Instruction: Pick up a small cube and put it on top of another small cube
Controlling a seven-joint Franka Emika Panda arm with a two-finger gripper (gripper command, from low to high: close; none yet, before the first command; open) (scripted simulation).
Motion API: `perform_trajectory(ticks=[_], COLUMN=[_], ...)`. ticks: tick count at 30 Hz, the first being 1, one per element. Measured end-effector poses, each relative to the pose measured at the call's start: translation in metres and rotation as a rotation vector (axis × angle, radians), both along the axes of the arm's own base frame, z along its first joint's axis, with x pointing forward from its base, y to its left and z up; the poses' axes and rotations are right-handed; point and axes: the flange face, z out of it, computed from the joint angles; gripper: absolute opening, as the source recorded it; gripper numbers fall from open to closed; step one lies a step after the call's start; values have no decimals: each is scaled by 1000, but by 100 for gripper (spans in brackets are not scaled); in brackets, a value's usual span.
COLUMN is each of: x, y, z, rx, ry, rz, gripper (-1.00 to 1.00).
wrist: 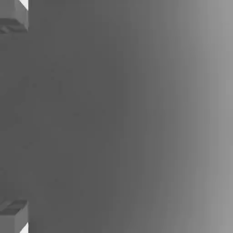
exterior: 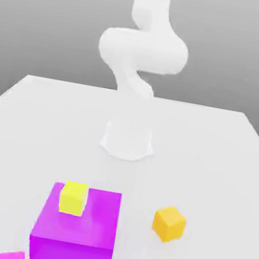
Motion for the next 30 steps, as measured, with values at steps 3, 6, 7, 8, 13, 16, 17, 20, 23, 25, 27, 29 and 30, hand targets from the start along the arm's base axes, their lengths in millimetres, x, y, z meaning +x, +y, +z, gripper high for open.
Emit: perform_trajectory(ticks=[3, 6, 7, 8, 13, 16, 17, 20, 23, 25, 27, 29, 30], x=[37, 69, 78, 87, 123, 136, 139, 143, 145, 142, 136, 128, 124], y=[20, 42, 50, 57, 99, 126, 137, 168, 188, 202, 216, 229, 234], z=[-36, -75, -89, -103, -178, -227, -244, -295, -349, -385, -421, -458, -475], rx=[-43, -84, -98, -111, -178, -217, -232, -272, -307, -330, -354, -377, -385], ry=[74, 143, 166, 188, 298, 363, 383, 445, 509, 551, 592, 632, 648], rz=[89, 177, 206, 236, 389, 483, 520, 625, 714, 775, 840, 906, 931], gripper=[0, 0, 0, 0, 0, 0, 0, 0, 0, 0, 0, 0, 0])
